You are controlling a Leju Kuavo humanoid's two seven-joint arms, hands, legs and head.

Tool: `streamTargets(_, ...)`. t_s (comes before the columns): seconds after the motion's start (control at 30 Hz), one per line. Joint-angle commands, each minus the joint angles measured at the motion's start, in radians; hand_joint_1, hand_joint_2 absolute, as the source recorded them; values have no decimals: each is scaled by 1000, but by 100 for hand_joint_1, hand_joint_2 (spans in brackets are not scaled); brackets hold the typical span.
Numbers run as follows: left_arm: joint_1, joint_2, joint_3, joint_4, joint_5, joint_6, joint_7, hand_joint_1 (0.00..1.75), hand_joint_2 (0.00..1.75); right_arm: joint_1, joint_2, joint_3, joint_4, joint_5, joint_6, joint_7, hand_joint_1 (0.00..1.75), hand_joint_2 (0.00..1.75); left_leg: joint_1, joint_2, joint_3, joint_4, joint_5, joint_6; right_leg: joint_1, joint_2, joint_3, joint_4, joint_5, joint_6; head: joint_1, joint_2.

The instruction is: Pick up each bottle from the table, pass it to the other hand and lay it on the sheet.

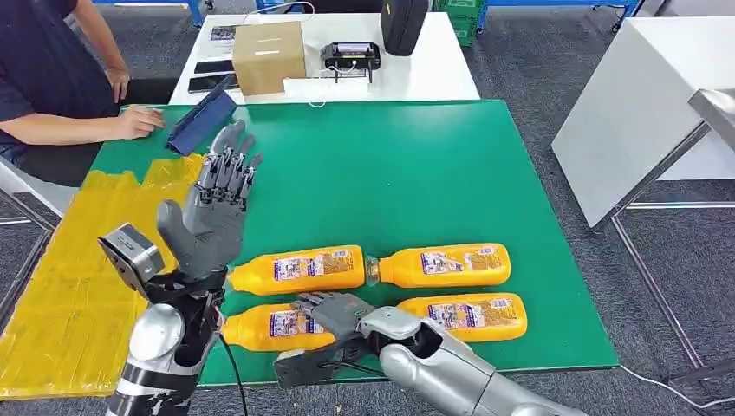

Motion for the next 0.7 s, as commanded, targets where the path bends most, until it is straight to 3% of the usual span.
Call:
streamTargets(0.03,-88,-4,-27,127,8,-5,8,0,0,-124,-1,196,182,22,86,-40,173,175,1,-3,2,-1,0,-1,0,2,3,-1,-1,-2,0,0)
streamTargets(0.13,-111,-6,-32,149,27,-6,8,0,0,-129,-8,226,215,14,140,-96,175,175,1,-3,3,0,0,-1,0,1,3,-1,0,-1,0,0)
streamTargets(0.47,-128,-10,-35,158,41,14,10,0,0,-101,4,206,327,37,81,-140,175,175,1,-4,6,-1,1,-1,0,0,5,-2,0,-1,0,0)
streamTargets(0.57,-116,-16,-11,126,-14,124,8,0,0,-60,1,85,331,-20,-29,-48,175,175,1,-4,6,-1,1,-1,1,0,6,-2,0,-1,0,0)
streamTargets(0.6,-93,-7,13,83,-94,257,-11,0,0,11,-10,-48,277,-100,-191,-14,175,175,1,-4,6,-1,1,-1,1,0,6,-2,0,-1,0,0)
streamTargets(0.63,-81,10,20,55,-89,259,-7,0,0,23,-30,-48,247,-99,-192,-10,175,175,1,-3,8,-1,1,-1,1,0,7,-2,0,-1,0,0)
streamTargets(0.7,-48,17,68,9,-140,374,-40,0,0,136,-34,-197,144,-199,-357,-44,175,175,1,-3,8,-1,1,-1,1,1,7,-2,1,-3,0,0)
